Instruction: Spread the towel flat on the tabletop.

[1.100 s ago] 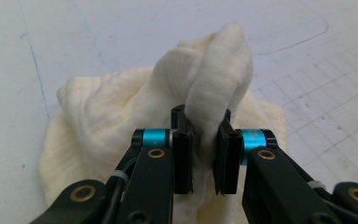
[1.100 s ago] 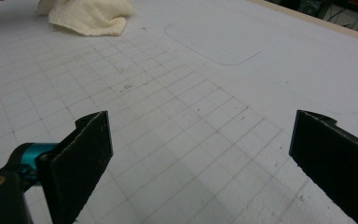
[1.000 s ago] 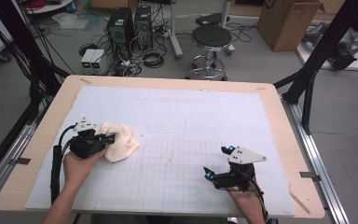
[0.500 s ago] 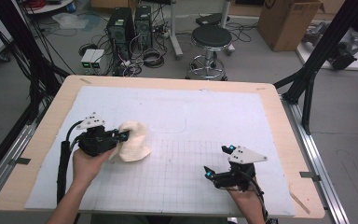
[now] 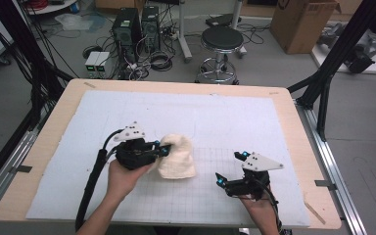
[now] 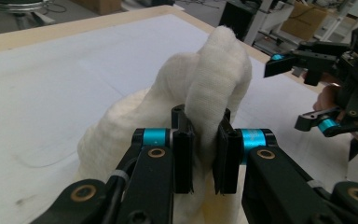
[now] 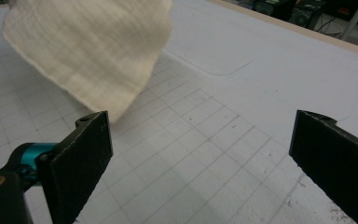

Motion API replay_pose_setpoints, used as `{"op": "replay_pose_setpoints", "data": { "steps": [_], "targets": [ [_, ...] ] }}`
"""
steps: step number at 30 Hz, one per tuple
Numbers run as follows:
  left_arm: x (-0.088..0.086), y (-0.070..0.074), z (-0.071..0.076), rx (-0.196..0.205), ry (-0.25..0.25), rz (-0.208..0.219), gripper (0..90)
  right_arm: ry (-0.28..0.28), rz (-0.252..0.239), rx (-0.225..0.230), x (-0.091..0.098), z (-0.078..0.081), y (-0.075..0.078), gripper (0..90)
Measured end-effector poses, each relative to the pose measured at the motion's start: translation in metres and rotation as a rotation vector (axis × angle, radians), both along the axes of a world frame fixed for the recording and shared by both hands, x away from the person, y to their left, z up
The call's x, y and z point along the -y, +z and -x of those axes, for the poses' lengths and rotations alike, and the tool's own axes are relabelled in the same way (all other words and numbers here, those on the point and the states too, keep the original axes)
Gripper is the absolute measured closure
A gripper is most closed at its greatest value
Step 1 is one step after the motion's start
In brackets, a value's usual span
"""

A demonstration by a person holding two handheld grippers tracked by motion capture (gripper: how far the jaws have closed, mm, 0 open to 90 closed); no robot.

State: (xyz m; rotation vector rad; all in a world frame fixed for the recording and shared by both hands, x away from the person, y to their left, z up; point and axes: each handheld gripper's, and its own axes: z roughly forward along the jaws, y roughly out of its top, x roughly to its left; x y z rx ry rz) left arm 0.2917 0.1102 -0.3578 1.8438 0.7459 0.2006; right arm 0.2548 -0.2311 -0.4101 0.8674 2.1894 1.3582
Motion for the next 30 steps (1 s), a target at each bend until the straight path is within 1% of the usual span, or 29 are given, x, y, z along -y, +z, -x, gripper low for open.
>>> {"op": "replay_pose_setpoints", "data": {
  "steps": [6,9,11,14,17,18,19,21,22,23,24,25,26,27,28,29,30],
  "targets": [
    [0.028,-0.018,0.0,-0.028,-0.04,-0.034,79.7,0.002,0.0,-0.006,0.0,0.0,0.0,5.3],
    [0.037,-0.028,0.0,-0.039,-0.047,-0.064,79.0,0.009,0.003,-0.004,0.0,-0.001,-0.001,5.3],
    [0.04,-0.037,0.0,-0.049,-0.05,-0.087,78.2,0.006,0.005,-0.012,0.0,-0.001,-0.001,5.4],
    [0.042,-0.05,0.003,-0.042,-0.053,-0.18,75.4,0.01,0.005,-0.018,-0.002,-0.002,-0.001,5.6],
    [0.036,-0.057,0.004,-0.041,-0.03,-0.219,73.7,0.021,0.008,-0.026,-0.003,-0.002,-0.002,6.4],
    [0.035,-0.057,0.004,-0.034,-0.03,-0.245,72.5,0.023,0.009,-0.035,-0.004,-0.002,-0.003,6.5],
    [0.034,-0.057,0.004,-0.03,-0.038,-0.257,70.3,0.031,0.009,-0.04,-0.005,-0.003,-0.004,7.1],
    [0.032,-0.054,0.005,-0.029,-0.047,-0.233,62.8,0.05,-0.006,-0.059,-0.008,-0.005,-0.004,11.2],
    [0.03,-0.051,0.006,-0.025,-0.057,-0.216,59.1,0.068,-0.015,-0.064,-0.01,-0.006,-0.004,16.1],
    [0.028,-0.049,0.007,-0.02,-0.062,-0.199,52.5,0.099,-0.021,-0.071,-0.014,-0.007,-0.005,19.9],
    [0.025,-0.046,0.008,-0.013,-0.065,-0.193,52.5,0.099,-0.021,-0.071,-0.014,-0.007,-0.005,19.9],
    [0.022,-0.044,0.009,-0.004,-0.071,-0.193,49.1,0.114,-0.012,-0.075,-0.017,-0.008,-0.005,21.9],
    [0.017,-0.043,0.011,0.002,-0.077,-0.194,44.5,0.144,0.009,-0.093,-0.023,-0.009,-0.007,27.4],
    [0.013,-0.042,0.013,0.005,-0.078,-0.187,44.5,0.144,0.009,-0.093,-0.023,-0.009,-0.007,27.4],
    [0.007,-0.041,0.015,0.009,-0.083,-0.186,42.6,0.157,0.014,-0.103,-0.025,-0.01,-0.008,29.9],
    [0.002,-0.041,0.017,0.013,-0.081,-0.184,41.3,0.176,0.021,-0.115,-0.028,-0.01,-0.009,35.4],
    [-0.004,-0.042,0.02,0.016,-0.082,-0.181,40.4,0.194,0.033,-0.125,-0.03,-0.011,-0.01,38.8]
  ]
}}
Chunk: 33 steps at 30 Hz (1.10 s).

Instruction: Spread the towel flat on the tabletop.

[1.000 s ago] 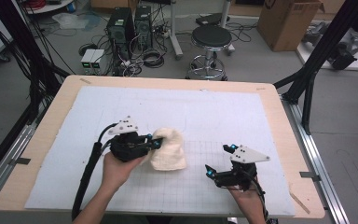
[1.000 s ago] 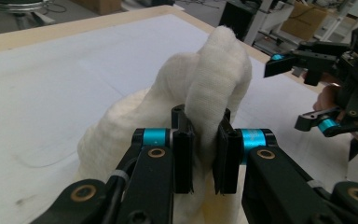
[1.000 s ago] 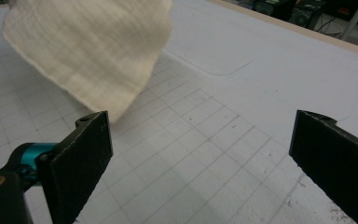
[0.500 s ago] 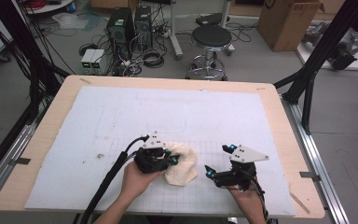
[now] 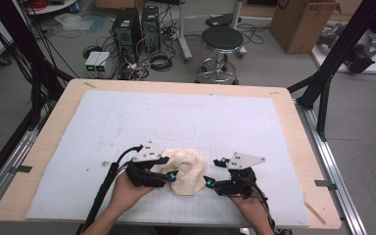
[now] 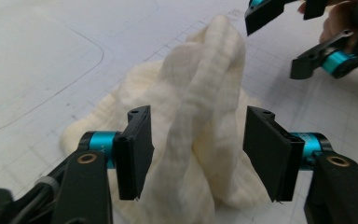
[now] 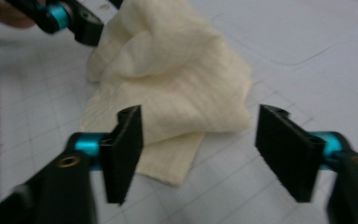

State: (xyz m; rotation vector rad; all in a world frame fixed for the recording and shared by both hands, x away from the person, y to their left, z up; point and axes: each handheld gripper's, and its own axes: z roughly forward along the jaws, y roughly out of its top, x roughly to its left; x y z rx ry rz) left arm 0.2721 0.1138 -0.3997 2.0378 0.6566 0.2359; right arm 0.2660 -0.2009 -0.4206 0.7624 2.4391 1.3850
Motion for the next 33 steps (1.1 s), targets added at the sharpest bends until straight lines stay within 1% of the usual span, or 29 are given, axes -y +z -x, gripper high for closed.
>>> {"op": "replay_pose_setpoints", "data": {
  "steps": [2,4,6,7,9,10,11,13,14,15,16,17,18,20,21,22,24,25,26,27,29,31,33],
  "targets": [
    [-0.012,-0.003,0.005,-0.001,-0.005,0.0,40.1,0.031,0.026,-0.024,-0.005,-0.002,-0.004,46.6],
    [-0.02,-0.007,0.009,-0.001,-0.005,-0.021,40.2,0.06,0.062,-0.04,-0.012,-0.005,-0.008,52.0],
    [-0.026,-0.014,0.011,-0.008,-0.003,-0.03,43.3,0.09,0.092,-0.06,-0.017,-0.007,-0.011,57.1],
    [-0.028,-0.017,0.011,-0.015,-0.007,-0.037,45.8,0.096,0.107,-0.062,-0.019,-0.008,-0.013,58.8],
    [-0.028,-0.022,0.01,-0.025,-0.009,-0.049,48.0,0.104,0.128,-0.073,-0.024,-0.011,-0.016,62.1],
    [-0.028,-0.023,0.009,-0.023,-0.013,-0.061,50.3,0.107,0.135,-0.074,-0.025,-0.013,-0.017,63.7],
    [-0.027,-0.024,0.009,-0.017,-0.01,-0.061,52.3,0.108,0.142,-0.081,-0.026,-0.014,-0.018,65.4],
    [-0.027,-0.026,0.005,-0.028,-0.014,-0.062,57.2,0.109,0.162,-0.09,-0.028,-0.016,-0.02,69.6],
    [-0.026,-0.028,0.003,-0.034,-0.007,-0.068,59.7,0.111,0.179,-0.093,-0.029,-0.016,-0.021,70.5],
    [-0.026,-0.03,0.001,-0.041,-0.002,-0.077,65.2,0.11,0.178,-0.089,-0.03,-0.016,-0.021,72.5],
    [-0.025,-0.032,-0.001,-0.046,0.001,-0.087,65.2,0.11,0.183,-0.084,-0.03,-0.015,-0.021,74.4],
    [-0.024,-0.033,-0.003,-0.056,-0.004,-0.083,72.6,0.098,0.178,-0.091,-0.029,-0.015,-0.021,78.5],
    [-0.024,-0.034,-0.003,-0.056,-0.013,-0.086,72.6,0.098,0.178,-0.091,-0.029,-0.015,-0.021,78.5],
    [-0.023,-0.035,-0.003,-0.051,-0.018,-0.088,78.8,0.099,0.18,-0.091,-0.028,-0.016,-0.021,84.2],
    [-0.024,-0.034,-0.002,-0.051,-0.019,-0.086,80.8,0.1,0.181,-0.1,-0.027,-0.015,-0.021,87.4],
    [-0.025,-0.033,-0.002,-0.049,-0.019,-0.086,82.3,0.103,0.182,-0.103,-0.027,-0.015,-0.02,88.5],
    [-0.027,-0.03,0.0,-0.045,-0.017,-0.086,83.6,0.102,0.182,-0.11,-0.025,-0.014,-0.019,88.9],
    [-0.029,-0.029,0.0,-0.036,-0.019,-0.095,83.9,0.099,0.18,-0.114,-0.021,-0.013,-0.017,88.9],
    [-0.031,-0.027,0.002,-0.031,-0.017,-0.1,83.9,0.099,0.18,-0.114,-0.021,-0.013,-0.017,88.9],
    [-0.033,-0.025,0.004,-0.024,-0.015,-0.097,83.9,0.093,0.169,-0.12,-0.018,-0.011,-0.016,89.0],
    [-0.038,-0.023,0.007,-0.023,-0.016,-0.093,84.1,0.088,0.152,-0.114,-0.011,-0.007,-0.012,89.0],
    [-0.044,-0.021,0.009,-0.019,-0.004,-0.098,84.1,0.085,0.159,-0.116,-0.003,-0.002,-0.01,89.0],
    [-0.05,-0.019,0.01,-0.022,0.008,-0.086,84.1,0.073,0.167,-0.107,0.005,0.002,-0.008,89.0]
  ]
}}
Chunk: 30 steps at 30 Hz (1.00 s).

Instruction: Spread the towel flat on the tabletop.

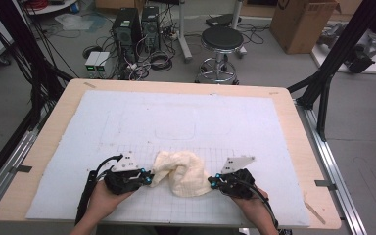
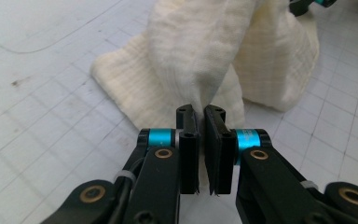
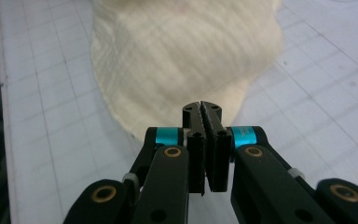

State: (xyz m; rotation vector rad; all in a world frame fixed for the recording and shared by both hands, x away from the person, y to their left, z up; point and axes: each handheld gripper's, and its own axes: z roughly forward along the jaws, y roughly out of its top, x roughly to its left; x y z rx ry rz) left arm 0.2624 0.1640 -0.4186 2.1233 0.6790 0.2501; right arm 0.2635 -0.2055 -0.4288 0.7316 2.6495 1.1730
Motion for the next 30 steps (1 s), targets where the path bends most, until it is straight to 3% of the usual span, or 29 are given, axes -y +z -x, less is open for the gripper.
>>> {"op": "replay_pose_setpoints", "data": {
  "steps": [7,11,13,14,17,24,27,30],
  "targets": [
    [-0.016,0.004,0.009,0.01,0.026,-0.013,84.0,-0.036,-0.017,0.012,0.025,0.022,0.006,89.0],
    [-0.022,0.001,0.016,-0.004,0.021,-0.009,83.1,-0.032,0.006,0.002,0.032,0.031,0.002,88.9],
    [-0.024,0.002,0.019,-0.009,-0.004,0.008,76.8,-0.02,0.004,-0.009,0.033,0.034,0.0,85.5],
    [-0.026,0.003,0.02,-0.011,-0.009,0.019,70.0,-0.013,-0.009,-0.008,0.033,0.034,0.001,77.7],
    [-0.03,0.01,0.022,-0.01,-0.022,0.069,57.3,0.0,-0.083,-0.011,0.034,0.033,0.008,71.5],
    [-0.024,0.024,-0.004,0.023,0.035,0.107,57.5,-0.018,-0.135,0.044,0.022,0.006,0.027,67.1],
    [-0.016,0.019,-0.021,0.03,0.078,0.075,59.5,-0.019,-0.146,0.051,0.013,-0.012,0.026,64.9],
    [-0.008,0.008,-0.038,-0.004,0.103,0.067,60.0,-0.022,-0.128,0.021,0.005,-0.029,0.019,61.6]
  ]
}}
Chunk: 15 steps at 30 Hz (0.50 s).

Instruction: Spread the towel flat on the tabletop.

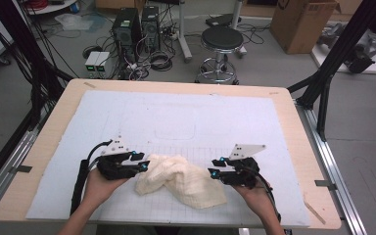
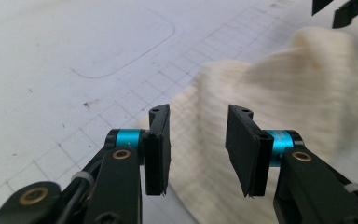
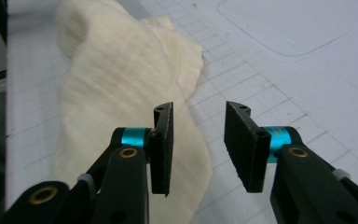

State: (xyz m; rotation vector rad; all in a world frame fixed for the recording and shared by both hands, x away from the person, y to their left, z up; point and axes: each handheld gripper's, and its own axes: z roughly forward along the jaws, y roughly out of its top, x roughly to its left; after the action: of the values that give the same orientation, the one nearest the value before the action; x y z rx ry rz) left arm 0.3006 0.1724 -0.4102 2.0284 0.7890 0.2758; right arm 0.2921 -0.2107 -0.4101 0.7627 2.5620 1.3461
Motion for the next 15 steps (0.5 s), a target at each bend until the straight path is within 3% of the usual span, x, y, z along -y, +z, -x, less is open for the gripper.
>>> {"op": "replay_pose_setpoints", "data": {
  "steps": [3,7,9,11,15],
  "targets": [
    [0.006,-0.011,-0.012,-0.04,0.008,-0.026,58.7,0.024,0.003,-0.038,-0.006,-0.012,-0.01,56.2],
    [0.011,-0.02,-0.019,-0.055,0.014,-0.089,57.3,0.069,0.008,-0.115,-0.012,-0.022,-0.022,54.1],
    [0.012,-0.024,-0.02,-0.058,0.021,-0.123,58.8,0.09,-0.002,-0.146,-0.014,-0.025,-0.027,60.2],
    [0.013,-0.027,-0.02,-0.061,0.013,-0.166,65.3,0.122,0.021,-0.167,-0.017,-0.024,-0.03,72.7],
    [0.016,-0.028,-0.017,-0.042,0.006,-0.168,76.0,0.147,0.064,-0.165,-0.021,-0.021,-0.031,85.2]
  ]
}}
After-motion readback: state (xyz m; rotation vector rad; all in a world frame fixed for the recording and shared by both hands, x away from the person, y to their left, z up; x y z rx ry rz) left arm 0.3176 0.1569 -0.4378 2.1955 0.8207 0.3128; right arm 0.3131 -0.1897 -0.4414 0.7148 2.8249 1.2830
